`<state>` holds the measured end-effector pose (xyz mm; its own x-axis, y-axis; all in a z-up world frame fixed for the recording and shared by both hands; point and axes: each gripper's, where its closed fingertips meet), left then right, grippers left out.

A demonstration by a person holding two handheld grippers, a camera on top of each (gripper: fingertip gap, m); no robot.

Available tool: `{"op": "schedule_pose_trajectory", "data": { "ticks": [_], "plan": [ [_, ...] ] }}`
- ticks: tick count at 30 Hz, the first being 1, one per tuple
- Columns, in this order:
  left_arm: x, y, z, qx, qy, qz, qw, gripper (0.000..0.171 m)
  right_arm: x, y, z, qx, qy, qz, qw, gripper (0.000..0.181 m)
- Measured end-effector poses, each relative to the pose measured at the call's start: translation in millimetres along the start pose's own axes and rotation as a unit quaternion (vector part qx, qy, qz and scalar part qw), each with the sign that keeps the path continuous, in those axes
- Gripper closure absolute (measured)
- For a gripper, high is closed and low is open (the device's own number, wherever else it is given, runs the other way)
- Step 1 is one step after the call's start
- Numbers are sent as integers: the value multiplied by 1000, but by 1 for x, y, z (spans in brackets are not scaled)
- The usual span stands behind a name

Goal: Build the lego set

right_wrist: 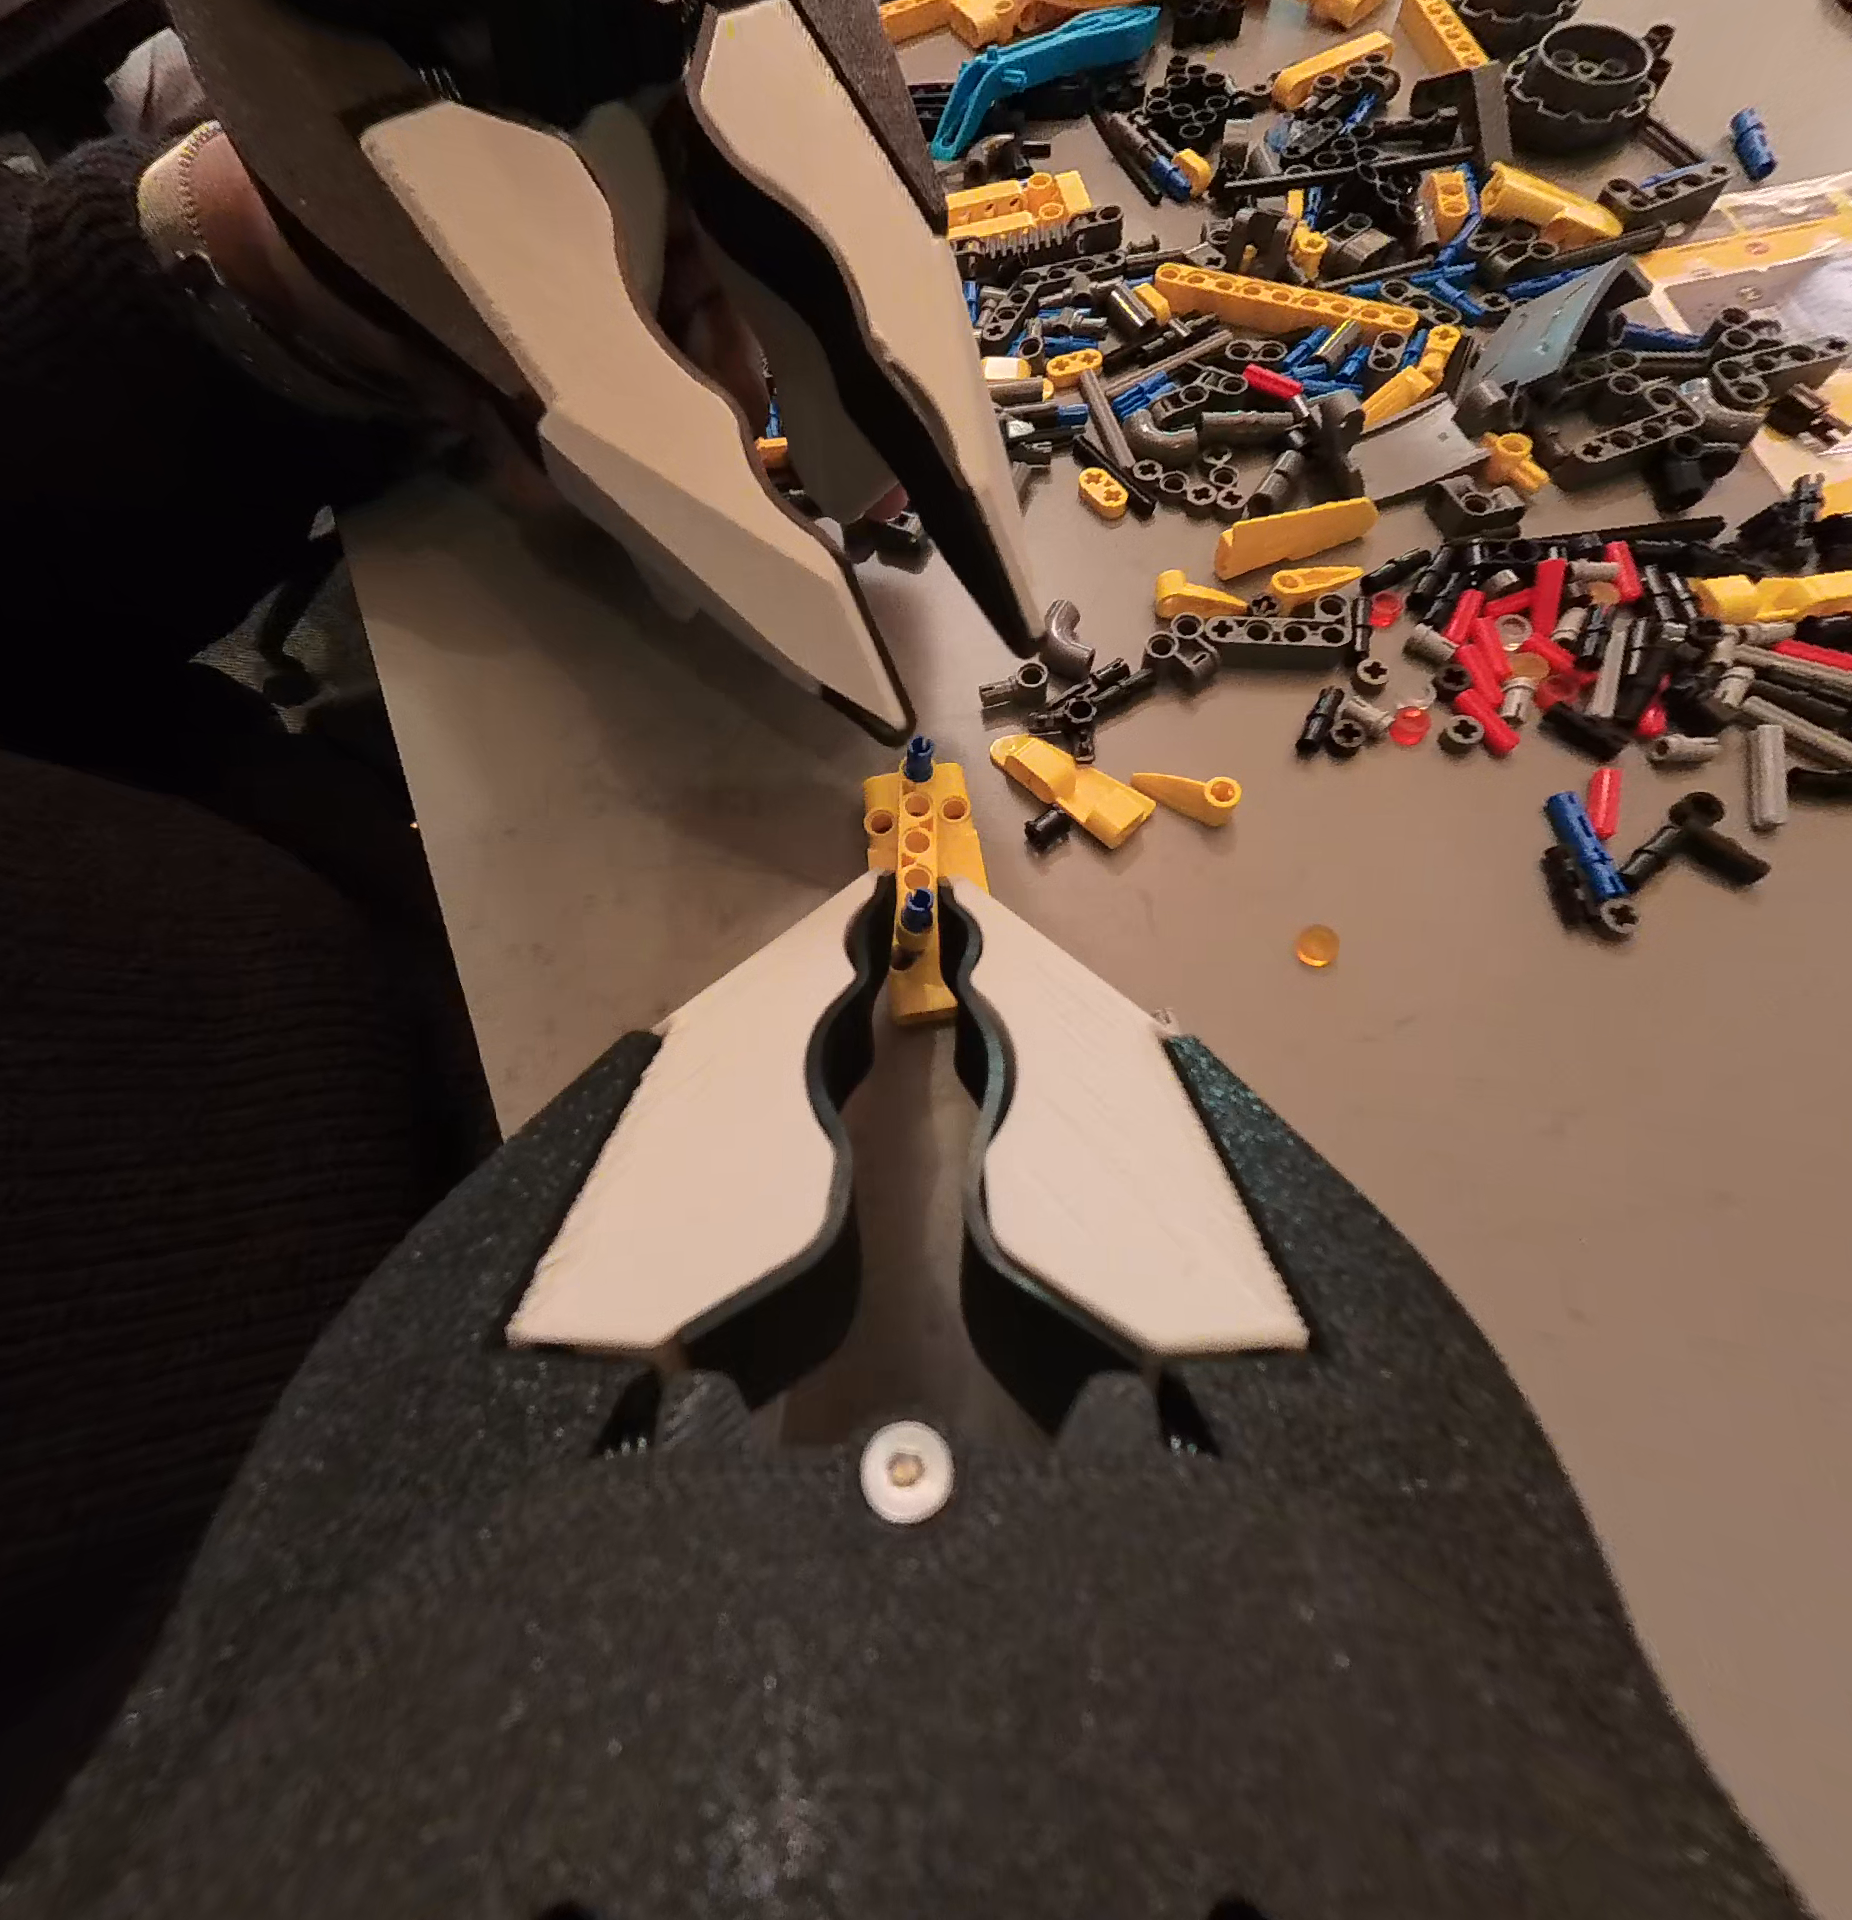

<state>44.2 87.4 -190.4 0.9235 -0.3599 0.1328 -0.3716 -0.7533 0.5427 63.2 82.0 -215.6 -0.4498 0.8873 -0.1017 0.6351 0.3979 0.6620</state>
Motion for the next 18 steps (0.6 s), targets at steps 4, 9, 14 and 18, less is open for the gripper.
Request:
{"op": "schedule_pose_trajectory", "data": {
  "ticks": [4,9,14,18],
  "plan": [
    [-4,-6,6,-35,-30,-32,998,139,-2,0,0,0,7,-4,1000,174],
    [-52,8,-7,-134,-215,-255,933,134,-3,-1,0,-1,10,-4,1000,174],
    [-68,7,-15,-142,-258,-335,895,133,-3,-1,0,-1,10,-5,1000,174],
    [-77,15,-5,-184,-291,-379,859,133,-2,-1,0,-1,23,13,1000,174]
  ]
}}
Point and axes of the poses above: each gripper's, where its closed fingertips meet, y back along the fingers, z out of its underside, x = y × z across the jaws, and after that the axes turned 6 degrees about -x, right-handed
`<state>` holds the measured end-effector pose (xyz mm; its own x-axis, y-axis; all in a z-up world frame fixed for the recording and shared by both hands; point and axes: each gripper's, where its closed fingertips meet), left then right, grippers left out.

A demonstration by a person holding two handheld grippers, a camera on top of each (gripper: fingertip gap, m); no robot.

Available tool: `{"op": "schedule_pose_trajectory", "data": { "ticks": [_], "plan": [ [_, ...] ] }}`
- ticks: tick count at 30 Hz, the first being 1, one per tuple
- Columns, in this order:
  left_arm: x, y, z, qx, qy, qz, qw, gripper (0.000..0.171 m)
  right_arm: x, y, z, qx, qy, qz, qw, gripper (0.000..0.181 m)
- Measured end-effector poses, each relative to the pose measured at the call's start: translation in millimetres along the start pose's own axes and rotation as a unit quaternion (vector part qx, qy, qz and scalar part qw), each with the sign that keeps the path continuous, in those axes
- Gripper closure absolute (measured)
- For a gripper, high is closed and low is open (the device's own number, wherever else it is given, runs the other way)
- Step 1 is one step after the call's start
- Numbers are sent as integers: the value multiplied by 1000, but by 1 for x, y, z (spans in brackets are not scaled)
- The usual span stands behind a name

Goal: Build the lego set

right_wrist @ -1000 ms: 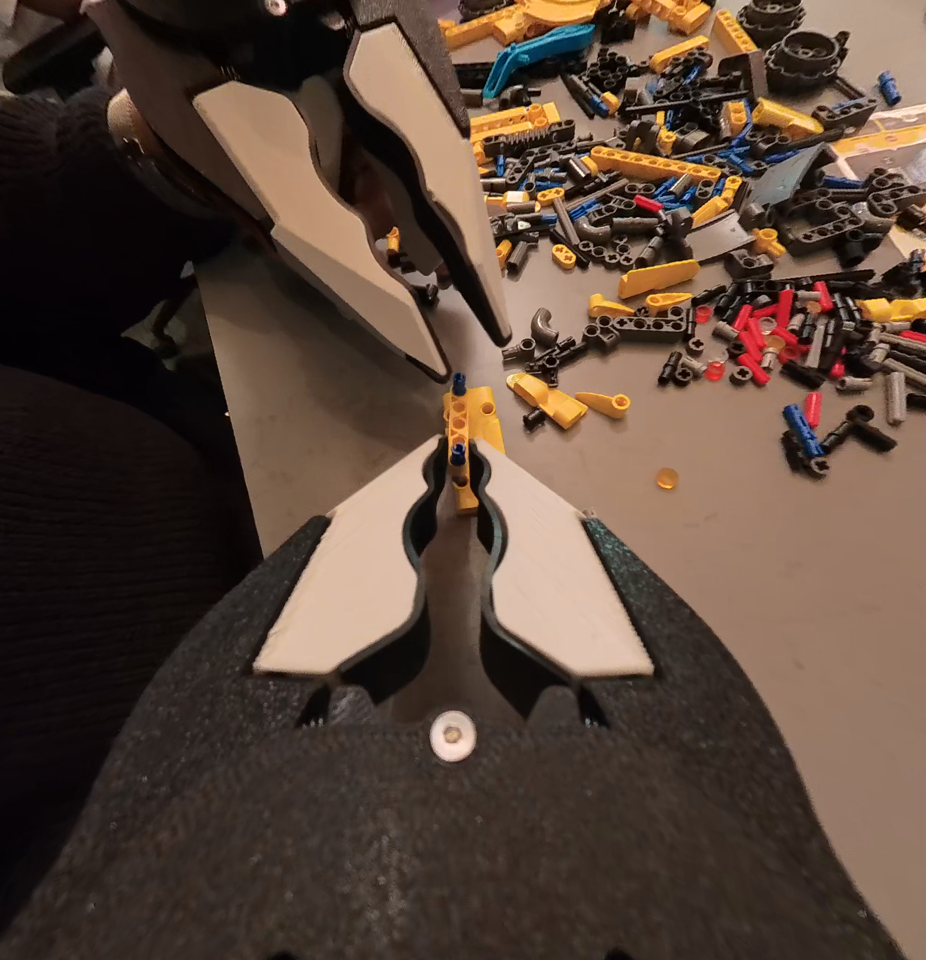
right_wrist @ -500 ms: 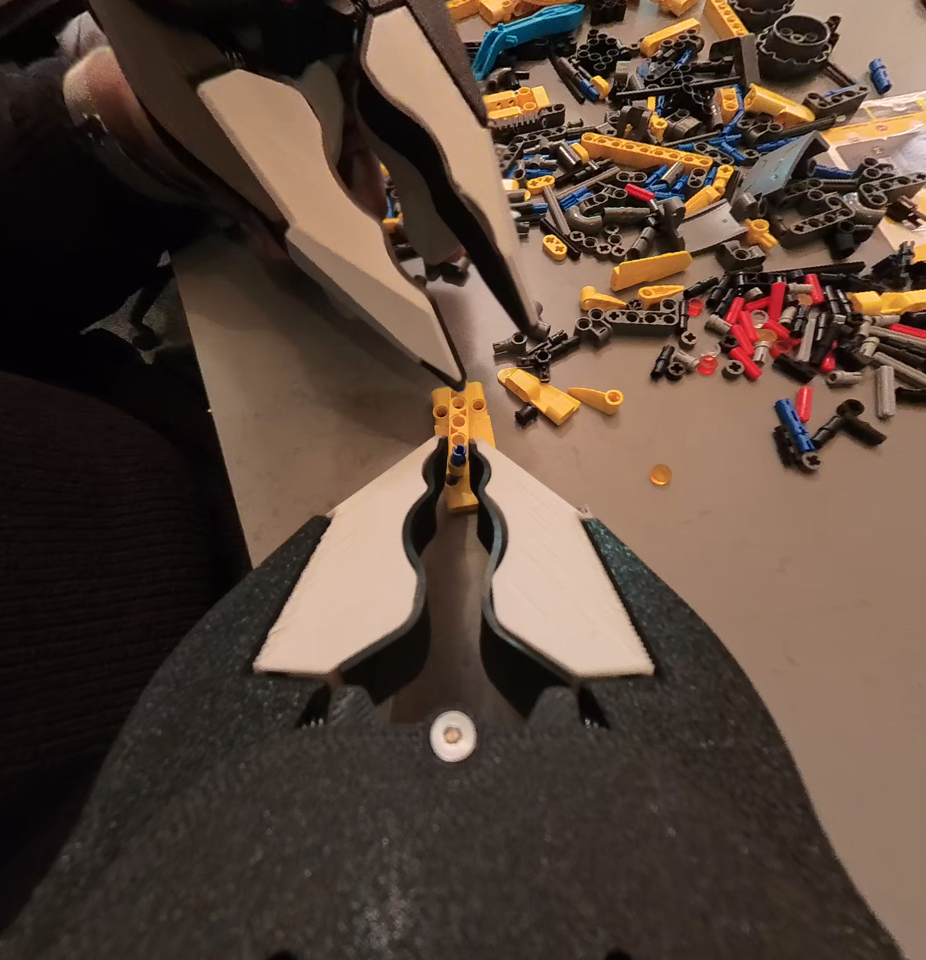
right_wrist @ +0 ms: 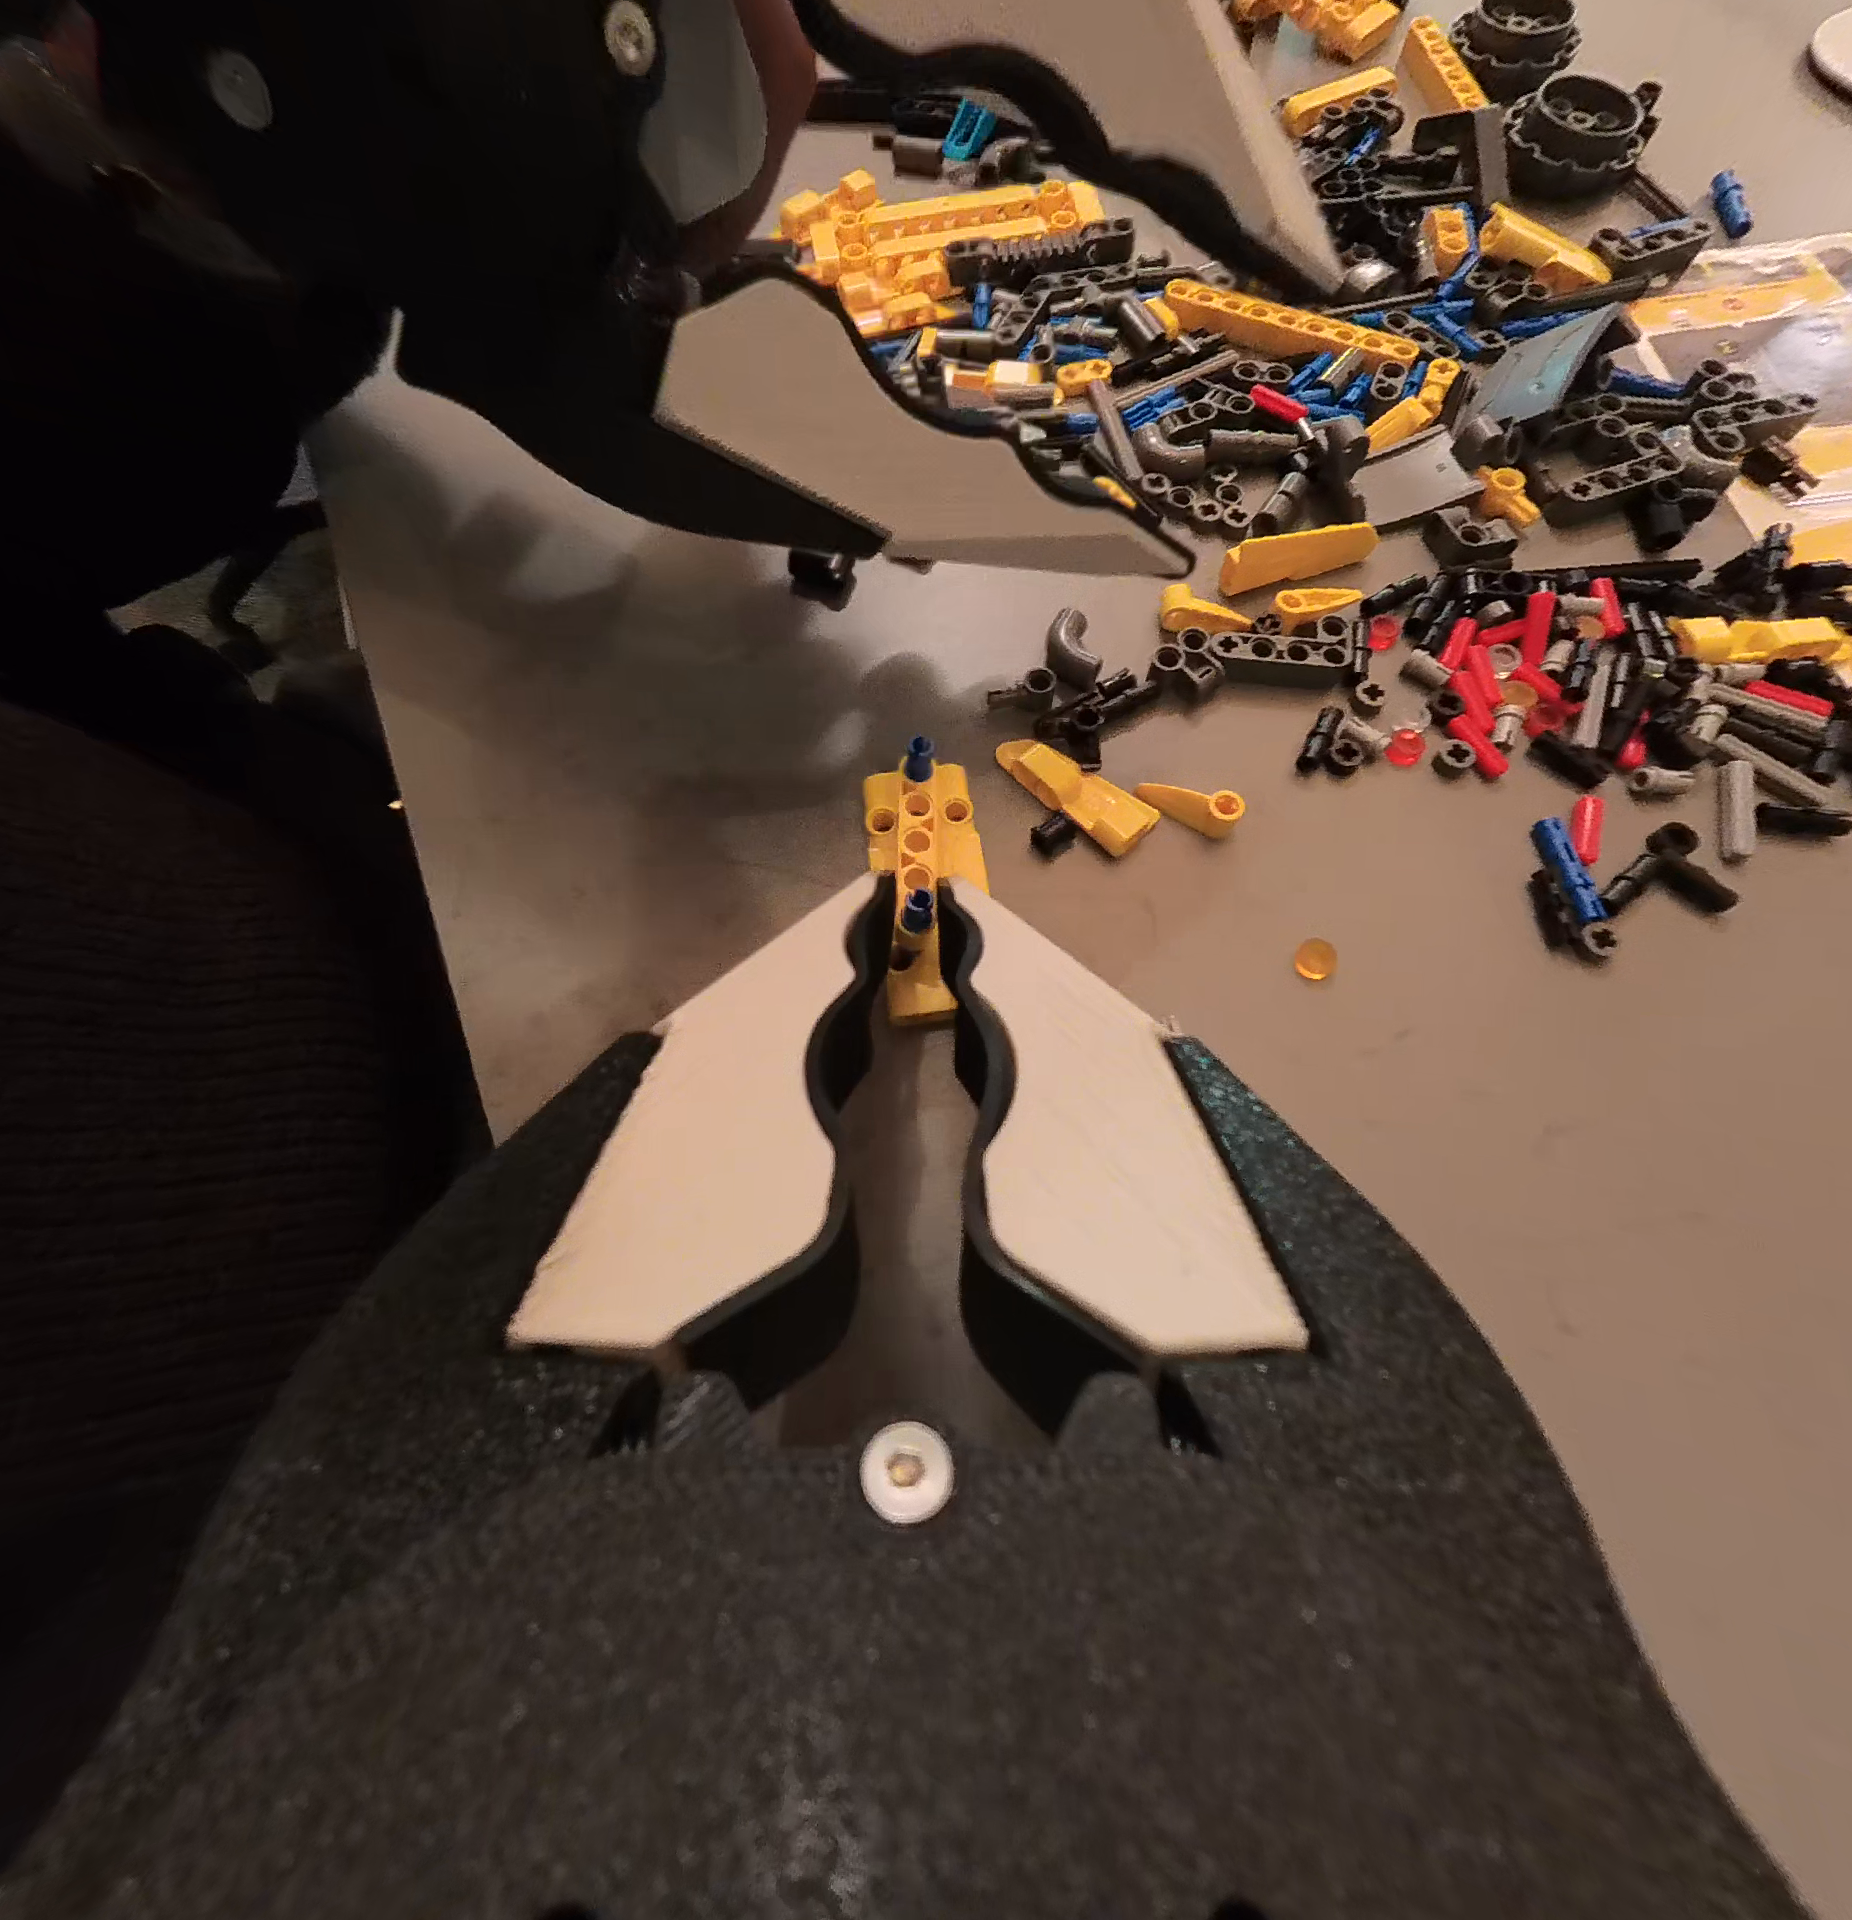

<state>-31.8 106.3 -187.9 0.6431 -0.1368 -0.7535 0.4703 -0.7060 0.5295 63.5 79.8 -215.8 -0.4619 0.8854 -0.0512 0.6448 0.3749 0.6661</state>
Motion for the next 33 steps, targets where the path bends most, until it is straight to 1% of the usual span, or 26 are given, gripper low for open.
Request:
{"op": "schedule_pose_trajectory", "data": {
  "ticks": [3,9,11,13,15,19,21,23,24,25,27,29,31,33],
  "plan": [
    [4,1,-5,11,9,11,1000,132,1,0,0,0,4,10,1000,174],
    [-1,2,-9,19,29,-4,999,127,1,0,0,0,7,14,1000,174],
    [-5,1,-4,5,15,-26,1000,127,1,0,0,0,6,12,1000,174],
    [-16,-1,6,-28,-21,-77,996,128,1,0,1,0,4,10,1000,174],
    [-21,-2,12,-47,-42,-104,993,128,1,1,1,0,1,8,1000,174],
    [-24,-2,12,-48,-42,-116,991,127,1,1,1,0,-2,4,1000,174],
    [-23,-1,11,-42,-29,-107,993,127,2,1,1,0,-3,3,1000,174],
    [-17,1,6,-15,19,-62,998,127,2,1,1,0,-5,1,1000,174],
    [-13,3,2,8,59,-25,998,126,2,1,1,0,-6,1,1000,174],
    [-9,7,-4,35,107,19,993,126,2,1,1,1,-6,1,1000,174],
    [-4,16,-13,81,199,116,970,131,3,1,1,1,-6,4,1000,174],
    [-1,24,-19,117,256,201,938,143,7,2,0,5,-10,17,1000,174],
    [5,32,-23,148,275,269,911,148,9,5,-4,19,-10,23,1000,174],
    [14,34,-23,162,278,315,893,148,9,8,-7,34,-11,18,999,174]
  ]
}}
Point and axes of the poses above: each gripper's, where its closed fingertips meet, y back along the fingers, z out of its underside, x = y × z across the jaws, and after that the axes turned 6 degrees about -x, right-handed
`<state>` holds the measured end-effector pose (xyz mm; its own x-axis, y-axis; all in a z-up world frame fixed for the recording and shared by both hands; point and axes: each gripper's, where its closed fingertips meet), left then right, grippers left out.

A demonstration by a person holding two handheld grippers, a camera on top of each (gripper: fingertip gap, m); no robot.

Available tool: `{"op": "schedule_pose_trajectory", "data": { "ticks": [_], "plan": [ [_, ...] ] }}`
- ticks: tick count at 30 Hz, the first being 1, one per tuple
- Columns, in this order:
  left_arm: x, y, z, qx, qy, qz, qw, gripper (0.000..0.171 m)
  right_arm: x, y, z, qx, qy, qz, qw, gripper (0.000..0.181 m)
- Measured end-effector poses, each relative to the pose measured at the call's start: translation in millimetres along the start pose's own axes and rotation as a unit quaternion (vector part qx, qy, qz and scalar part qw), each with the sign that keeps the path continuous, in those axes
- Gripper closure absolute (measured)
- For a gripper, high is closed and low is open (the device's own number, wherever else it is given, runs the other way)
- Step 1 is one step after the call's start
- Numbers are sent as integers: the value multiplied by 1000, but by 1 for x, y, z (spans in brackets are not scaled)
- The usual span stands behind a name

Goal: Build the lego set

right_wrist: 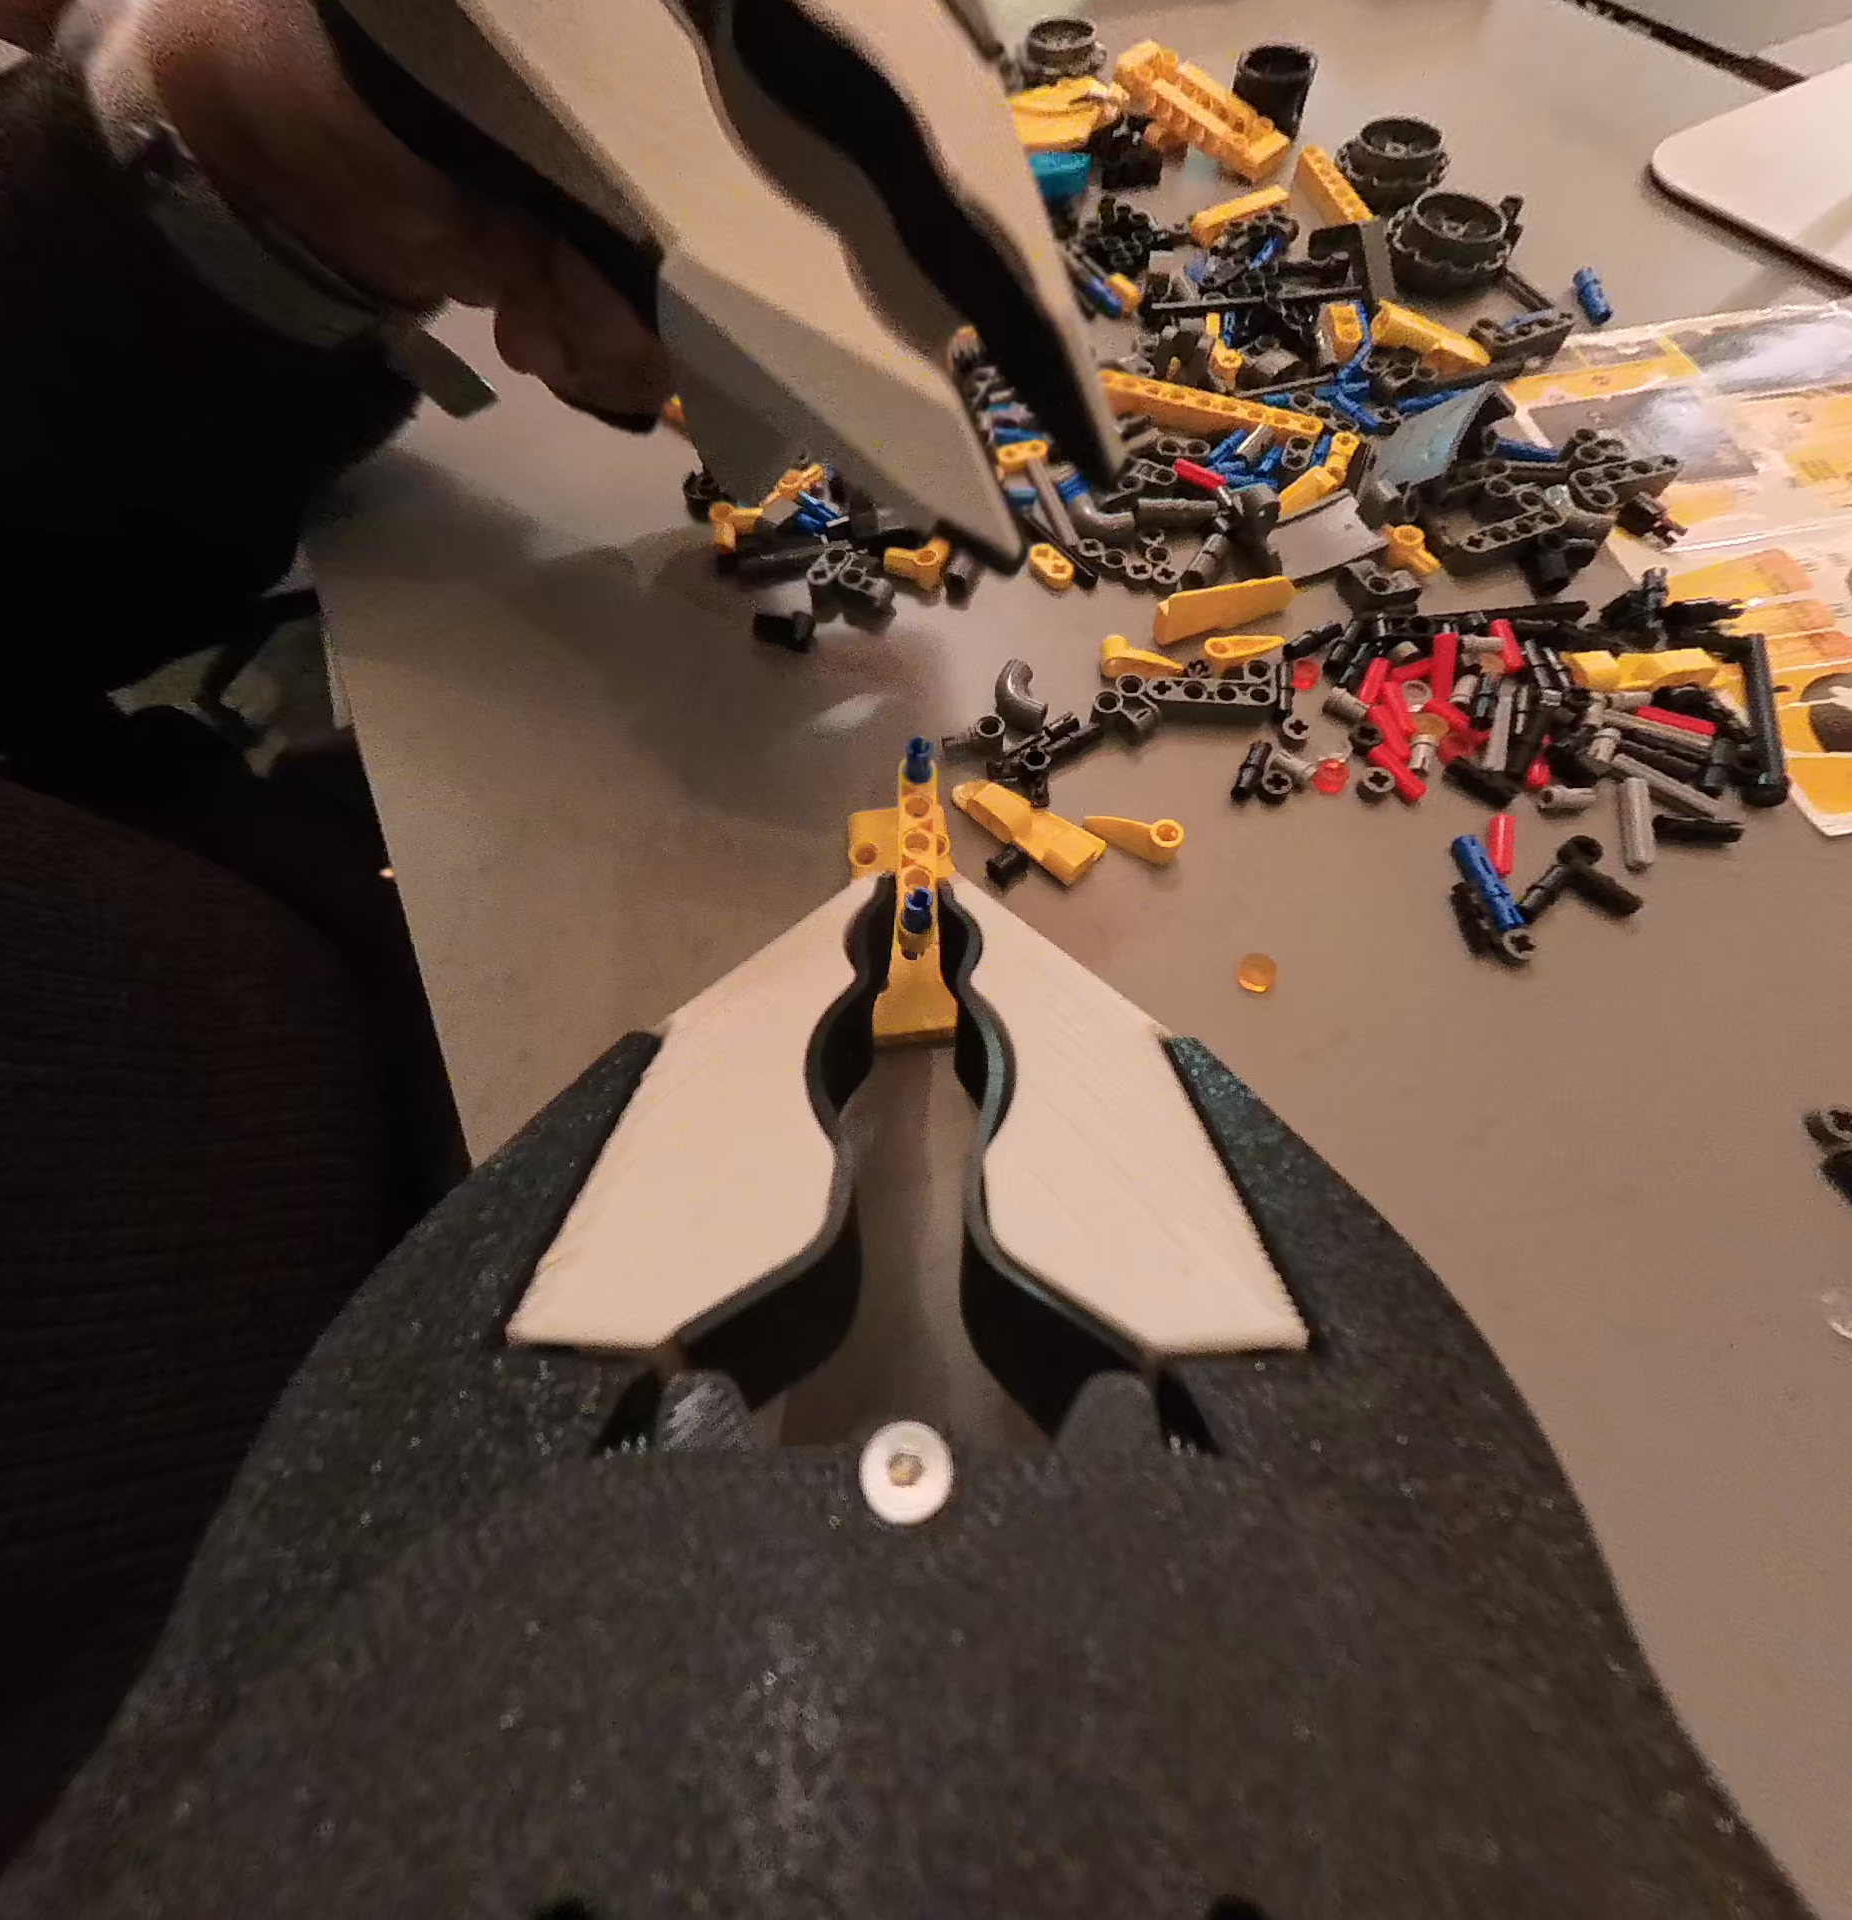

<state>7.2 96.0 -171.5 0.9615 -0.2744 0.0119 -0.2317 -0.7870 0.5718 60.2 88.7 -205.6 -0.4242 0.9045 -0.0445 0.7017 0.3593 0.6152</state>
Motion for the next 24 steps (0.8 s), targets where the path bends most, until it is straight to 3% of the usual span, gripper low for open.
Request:
{"op": "schedule_pose_trajectory", "data": {
  "ticks": [3,6,10,16,21,24],
  "plan": [
    [25,-3,12,-12,2,98,995,144,-3,3,-2,12,-2,-18,1000,174],
    [39,-4,14,-9,8,150,989,142,-9,-1,1,-5,9,-31,999,174],
    [39,-8,21,-25,7,147,989,156,-9,-6,8,-32,26,-10,999,174],
    [45,-15,35,-59,-14,143,988,151,-11,-3,6,-23,18,-25,999,174],
    [50,-18,38,-67,-29,141,987,168,-10,-5,10,-34,17,-23,999,174],
    [49,-18,39,-68,-29,139,988,168,-9,-5,10,-35,15,-22,999,174]
  ]
}}
Point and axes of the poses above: each gripper's, where its closed fingertips meet, y back along the fingers, z out of its underside, x = y × z across the jaws, and after that the axes turned 6 degrees about -x, right-handed
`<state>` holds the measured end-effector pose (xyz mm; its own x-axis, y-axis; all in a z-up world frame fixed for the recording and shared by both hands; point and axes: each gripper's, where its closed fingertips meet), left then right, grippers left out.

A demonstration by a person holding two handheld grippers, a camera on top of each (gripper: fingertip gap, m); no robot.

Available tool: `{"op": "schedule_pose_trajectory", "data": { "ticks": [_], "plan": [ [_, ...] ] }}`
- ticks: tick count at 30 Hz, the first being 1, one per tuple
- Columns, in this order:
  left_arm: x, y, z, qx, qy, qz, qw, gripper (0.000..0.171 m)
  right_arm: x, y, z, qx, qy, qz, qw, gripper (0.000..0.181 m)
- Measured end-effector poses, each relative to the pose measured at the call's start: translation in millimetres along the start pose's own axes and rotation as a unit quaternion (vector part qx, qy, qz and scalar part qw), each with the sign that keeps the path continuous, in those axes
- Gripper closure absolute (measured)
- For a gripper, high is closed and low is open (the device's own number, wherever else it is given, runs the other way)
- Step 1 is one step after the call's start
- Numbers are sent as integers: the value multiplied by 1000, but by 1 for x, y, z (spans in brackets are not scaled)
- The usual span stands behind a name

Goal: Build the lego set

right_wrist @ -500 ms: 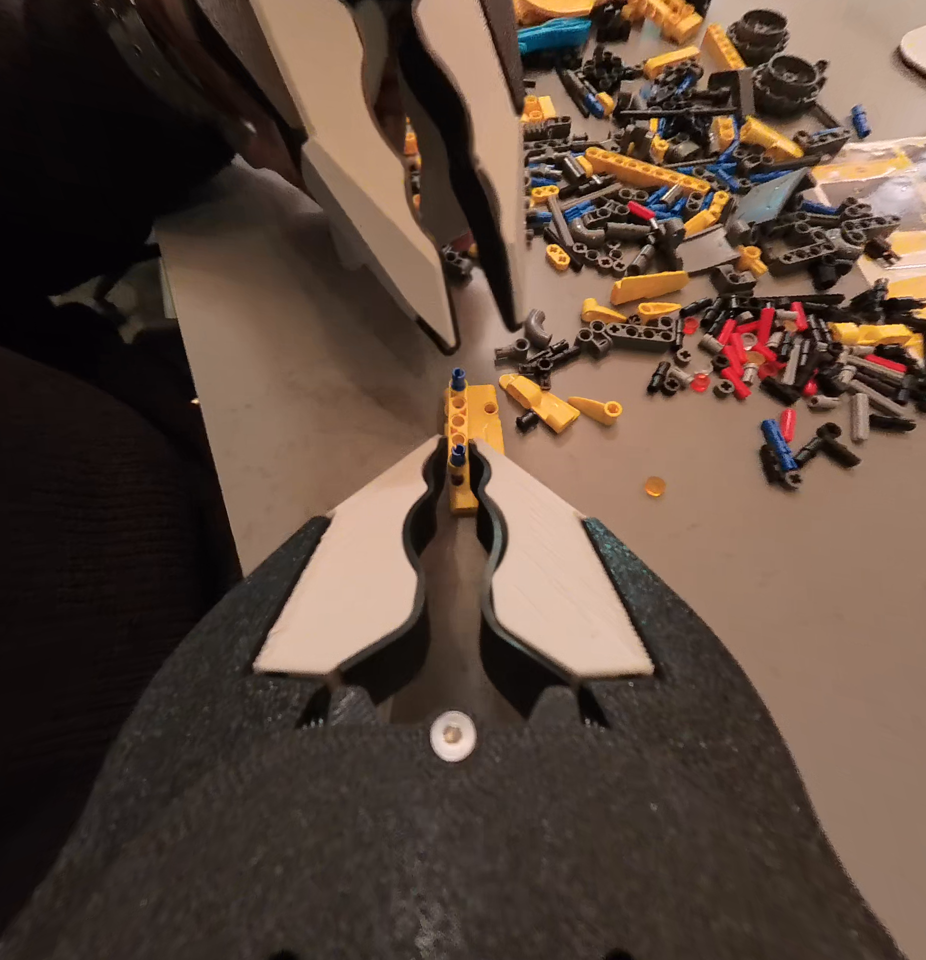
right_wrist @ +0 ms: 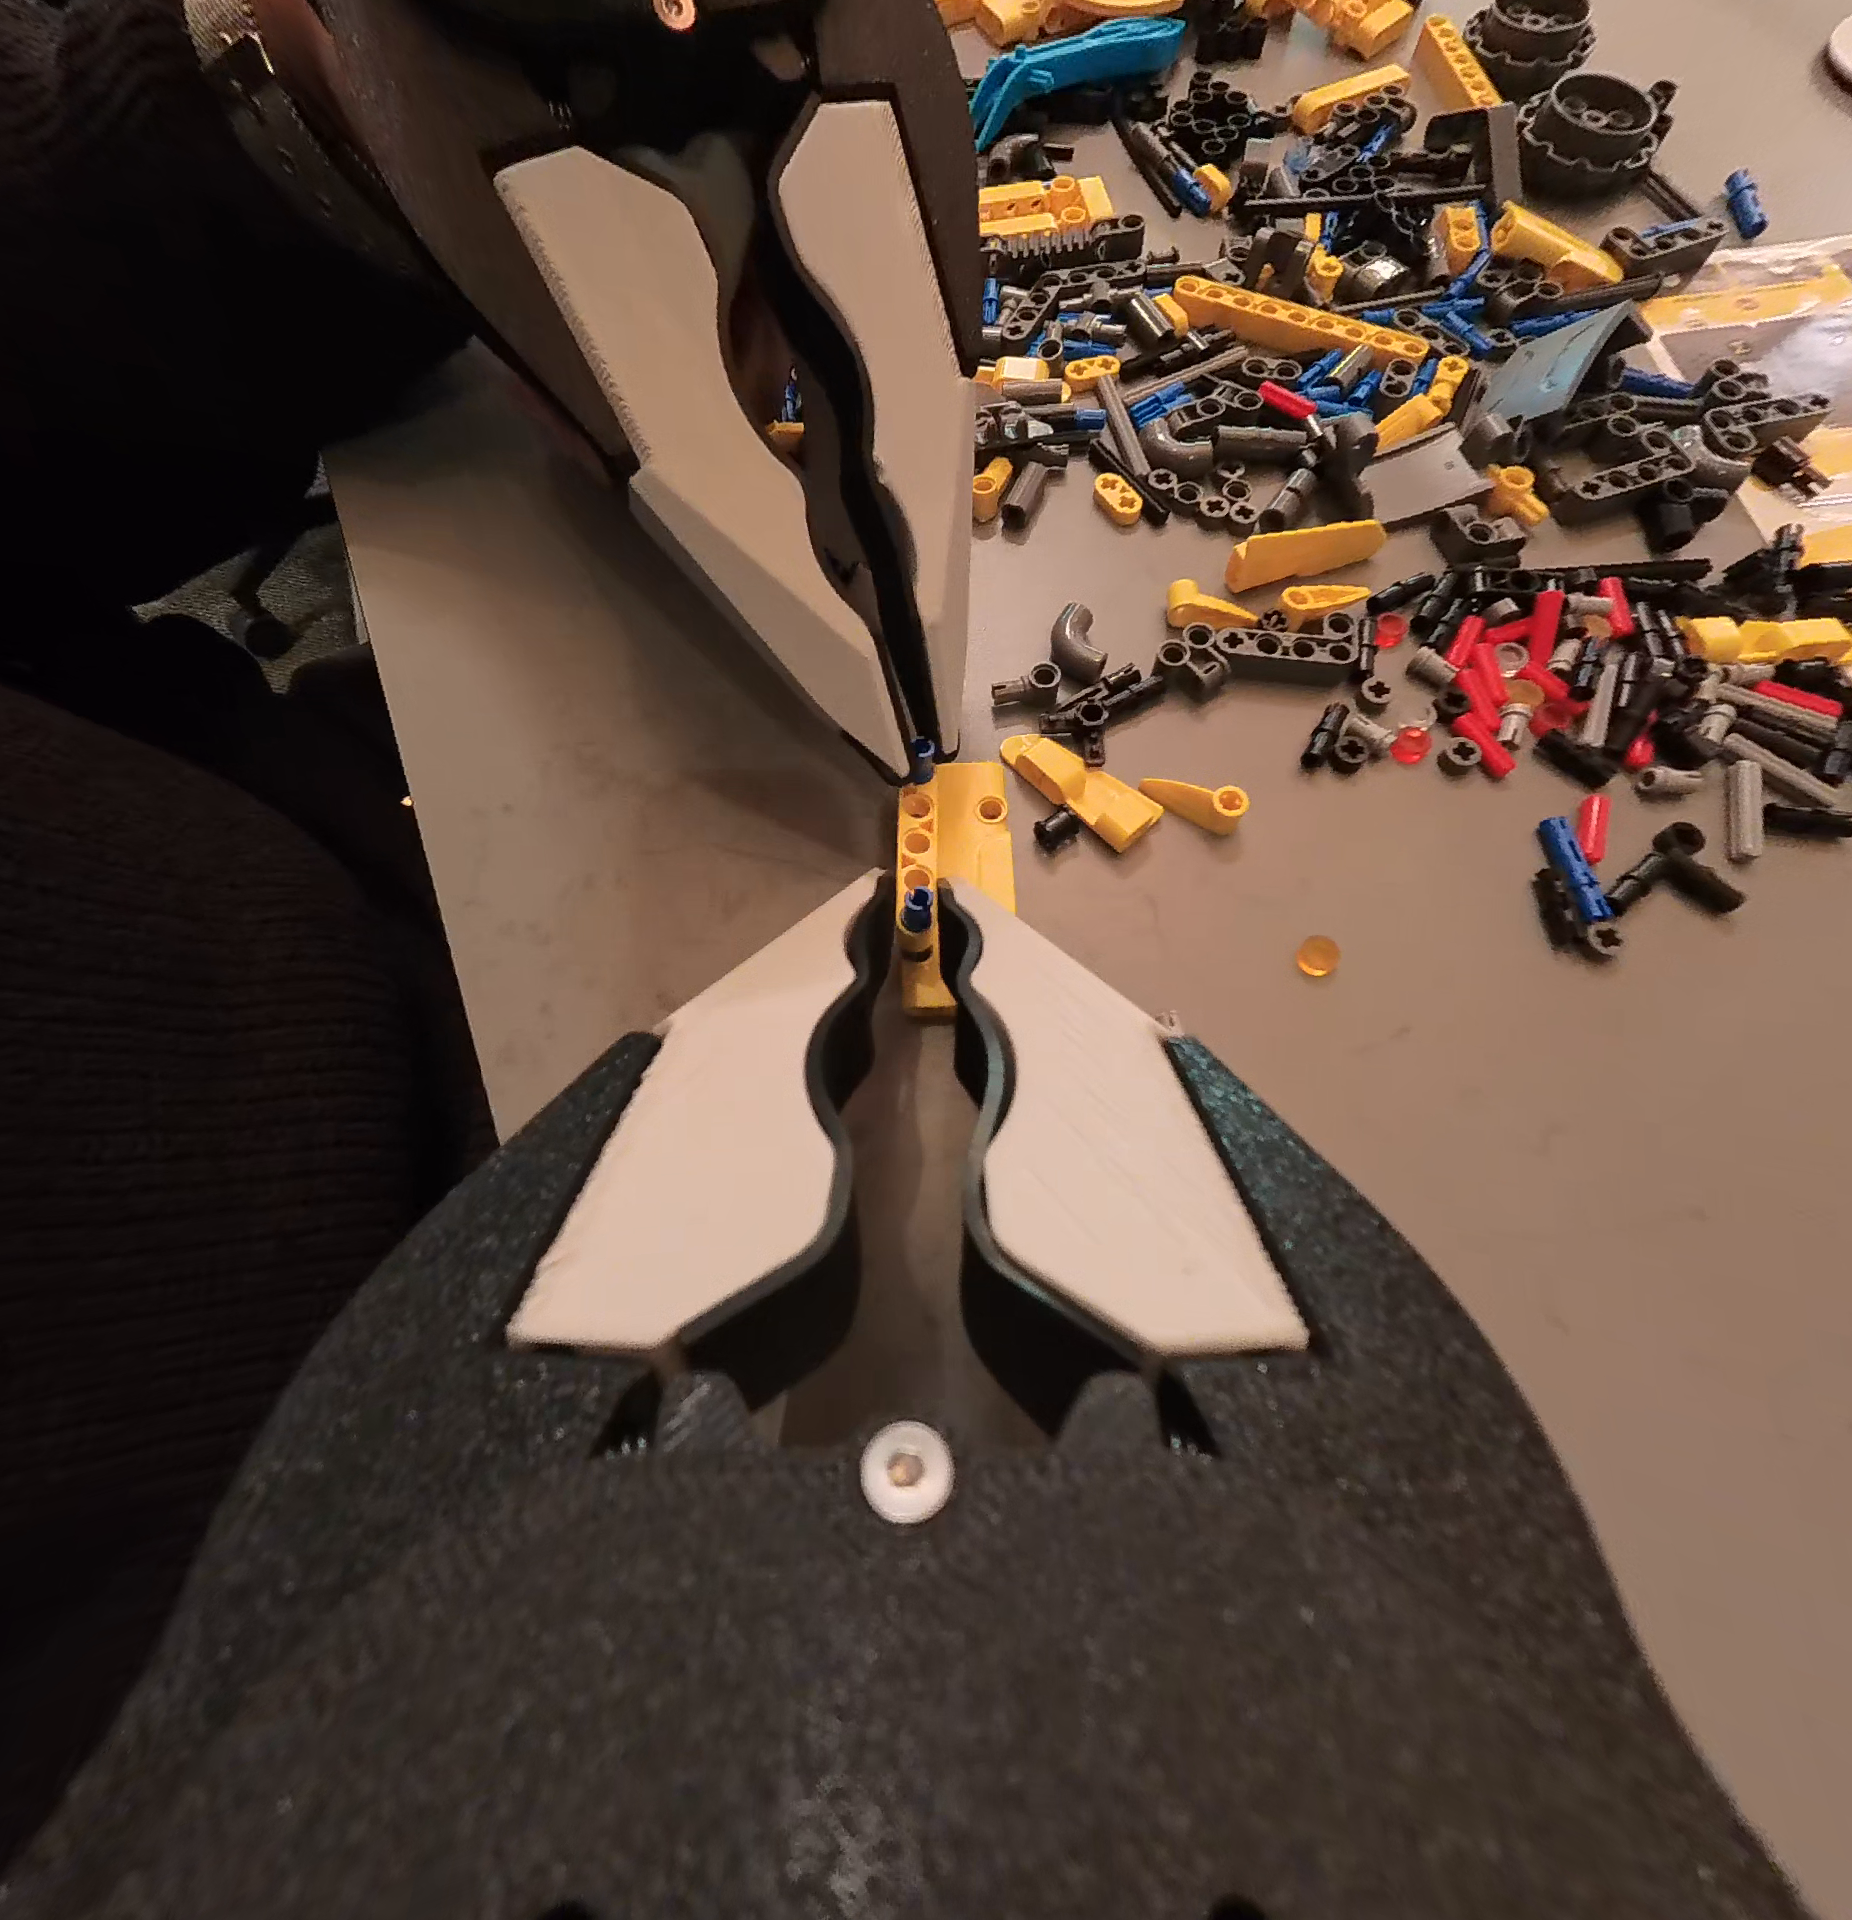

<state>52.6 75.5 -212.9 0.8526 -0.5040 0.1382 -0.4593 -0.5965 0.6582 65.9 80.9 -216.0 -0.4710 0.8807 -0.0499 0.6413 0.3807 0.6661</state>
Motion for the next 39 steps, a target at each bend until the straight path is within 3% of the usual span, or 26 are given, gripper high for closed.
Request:
{"op": "schedule_pose_trajectory", "data": {
  "ticks": [16,20,26,34,37,39],
  "plan": [
    [-3,-2,1,-7,-40,-41,998,169,4,-1,1,-5,-14,2,1000,172],
    [-11,-6,9,-36,-50,-69,996,171,5,3,-2,14,-42,-26,999,147],
    [-12,-7,8,-34,-58,-80,995,171,7,32,-22,127,-96,-95,983,158],
    [-5,3,-13,31,-50,-61,996,171,3,26,-17,103,-125,-127,979,156],
    [-8,2,-8,21,-44,-61,997,171,4,28,-17,109,-130,-131,977,156],
    [-6,1,-7,18,-44,-53,997,154,5,29,-18,112,-133,-133,976,156]
  ]
}}
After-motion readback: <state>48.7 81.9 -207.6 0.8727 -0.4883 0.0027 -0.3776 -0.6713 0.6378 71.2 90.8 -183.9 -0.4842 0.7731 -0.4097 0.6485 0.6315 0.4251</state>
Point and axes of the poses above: each gripper's, where its closed fingertips meet, y back along the fingers, z out of its underside, x = y × z across the jaws, and after that the axes turned 6 degrees about -x, right-handed
